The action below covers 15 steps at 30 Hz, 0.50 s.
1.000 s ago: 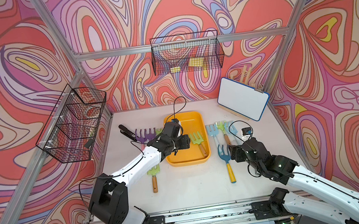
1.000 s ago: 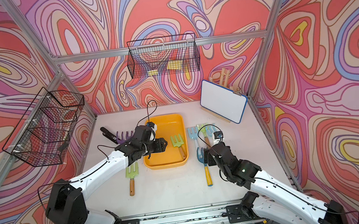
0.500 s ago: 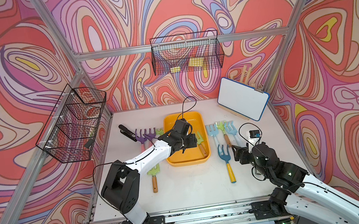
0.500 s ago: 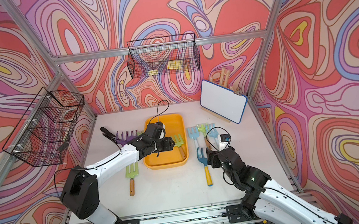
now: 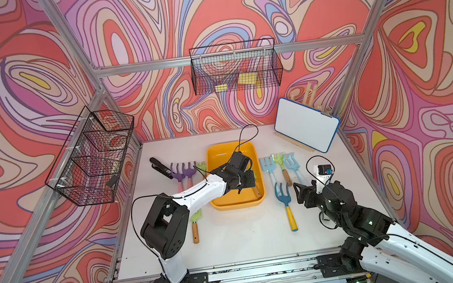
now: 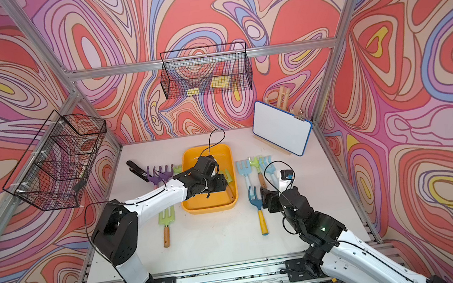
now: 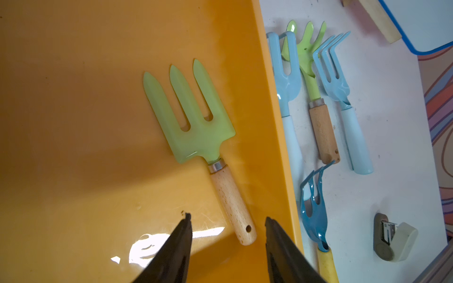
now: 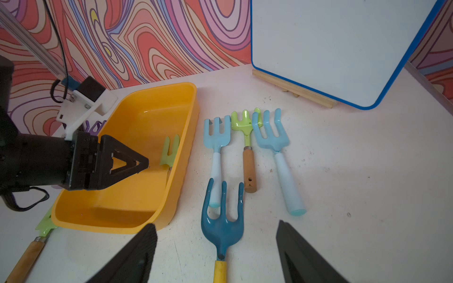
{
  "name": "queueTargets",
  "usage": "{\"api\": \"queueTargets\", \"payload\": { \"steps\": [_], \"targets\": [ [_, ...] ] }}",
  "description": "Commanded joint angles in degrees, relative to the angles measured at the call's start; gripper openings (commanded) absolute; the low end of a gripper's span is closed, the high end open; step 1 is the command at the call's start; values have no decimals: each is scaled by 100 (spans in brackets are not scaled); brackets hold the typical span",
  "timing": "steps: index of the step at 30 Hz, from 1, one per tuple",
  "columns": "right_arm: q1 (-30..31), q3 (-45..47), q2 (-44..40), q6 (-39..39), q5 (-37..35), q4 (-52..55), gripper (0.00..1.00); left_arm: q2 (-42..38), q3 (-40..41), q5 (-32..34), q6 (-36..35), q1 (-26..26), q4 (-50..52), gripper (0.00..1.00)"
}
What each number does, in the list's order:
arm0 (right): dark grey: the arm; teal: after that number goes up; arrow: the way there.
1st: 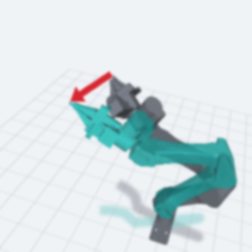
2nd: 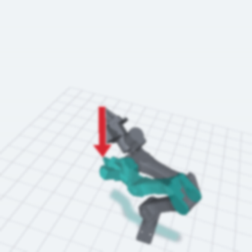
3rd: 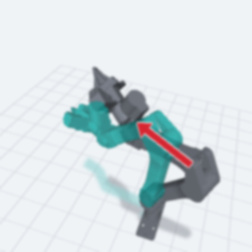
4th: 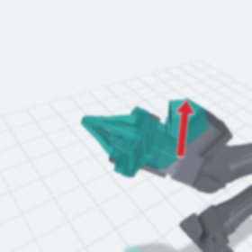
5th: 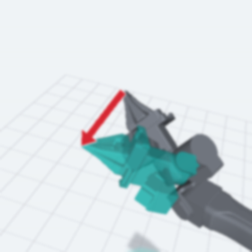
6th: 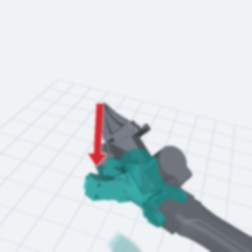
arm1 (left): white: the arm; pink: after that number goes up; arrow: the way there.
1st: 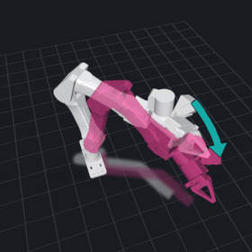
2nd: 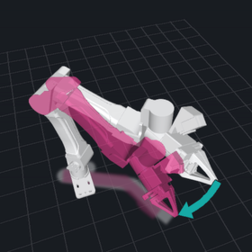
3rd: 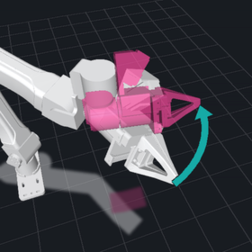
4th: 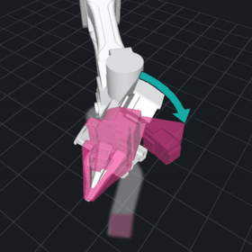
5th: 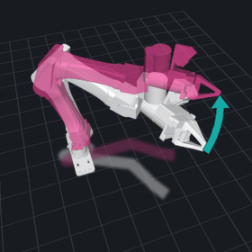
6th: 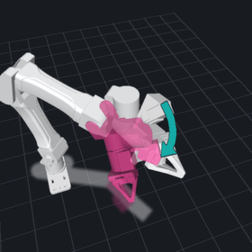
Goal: Take the hand rake out of the storage box
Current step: Adjust the rake in the storage box.
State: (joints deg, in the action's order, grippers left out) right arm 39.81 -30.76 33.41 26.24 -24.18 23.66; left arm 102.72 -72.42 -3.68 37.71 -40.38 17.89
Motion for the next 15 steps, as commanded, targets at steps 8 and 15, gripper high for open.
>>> {"api": "queueTargets", "payload": {
  "steps": [8,15],
  "targets": [
    [-17,56,-86,38,75,20,82,343,-97,260,217,-118,224,51],
    [-17,71,-148,31,100,40,82,431,-60,288,350,-194,193,51]
  ]
}}
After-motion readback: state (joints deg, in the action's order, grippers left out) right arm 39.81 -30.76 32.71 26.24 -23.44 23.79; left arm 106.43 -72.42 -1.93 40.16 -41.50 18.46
